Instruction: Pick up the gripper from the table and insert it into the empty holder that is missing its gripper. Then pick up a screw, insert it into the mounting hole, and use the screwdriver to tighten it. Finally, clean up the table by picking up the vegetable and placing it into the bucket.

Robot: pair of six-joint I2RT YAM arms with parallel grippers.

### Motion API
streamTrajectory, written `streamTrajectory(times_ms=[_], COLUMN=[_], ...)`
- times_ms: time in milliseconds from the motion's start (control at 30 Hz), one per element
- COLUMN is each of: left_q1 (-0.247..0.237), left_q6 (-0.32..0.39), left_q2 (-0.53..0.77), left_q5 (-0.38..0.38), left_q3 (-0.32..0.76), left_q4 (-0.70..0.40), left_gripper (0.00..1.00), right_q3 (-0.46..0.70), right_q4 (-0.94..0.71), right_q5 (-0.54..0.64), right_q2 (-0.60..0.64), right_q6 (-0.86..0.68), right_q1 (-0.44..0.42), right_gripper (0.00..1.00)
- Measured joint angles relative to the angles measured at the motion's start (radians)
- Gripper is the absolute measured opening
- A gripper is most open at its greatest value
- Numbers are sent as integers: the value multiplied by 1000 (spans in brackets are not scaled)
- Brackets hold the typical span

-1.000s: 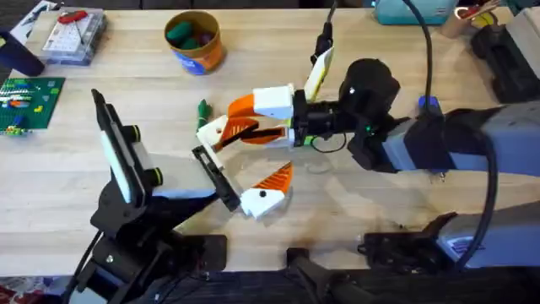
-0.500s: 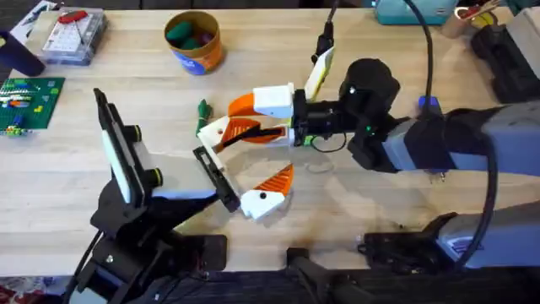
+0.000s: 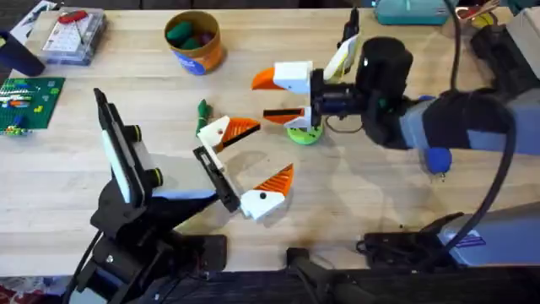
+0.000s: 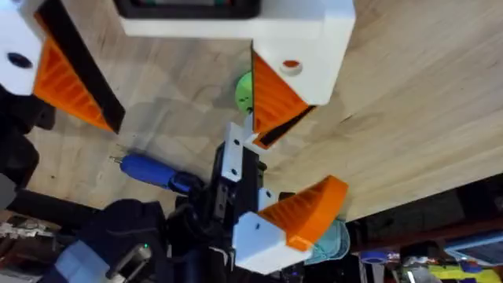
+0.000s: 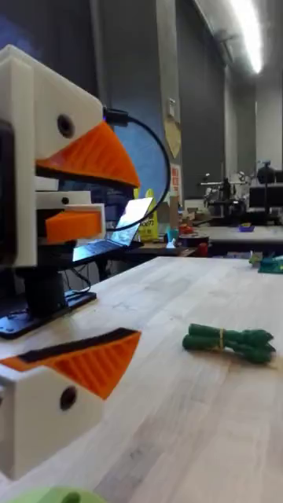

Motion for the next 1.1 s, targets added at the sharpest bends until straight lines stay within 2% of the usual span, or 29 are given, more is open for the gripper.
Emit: streamTrajectory(times_ms=[200, 333, 533, 633, 733, 967, 1100], left_q1=[0, 0, 0, 0, 0, 0, 0], left_q6=[0, 0, 0, 0, 0, 0, 0], left_q2=[0, 0, 0, 0, 0, 0, 0], left_q5=[0, 1, 2, 2, 2, 3, 3], left_q3=[0, 0, 0, 0, 0, 0, 0], left_q4=[0, 0, 0, 0, 0, 0, 0], left_gripper=[990, 990, 990, 990, 990, 990, 990], right_q3=[187, 316, 508, 600, 673, 743, 744], right_q4=[-359, -619, -1145, -1393, -1559, -1778, -1887], right_q5=[-22, -25, 12, 103, 234, 595, 746], right_q2=[-33, -62, -90, -95, -103, -197, -252], right_q6=[-203, -390, -722, -886, -1009, -1156, -1189], right_q1=[-90, -158, -249, -269, -260, -166, -92], right_gripper=[994, 994, 994, 994, 995, 995, 995])
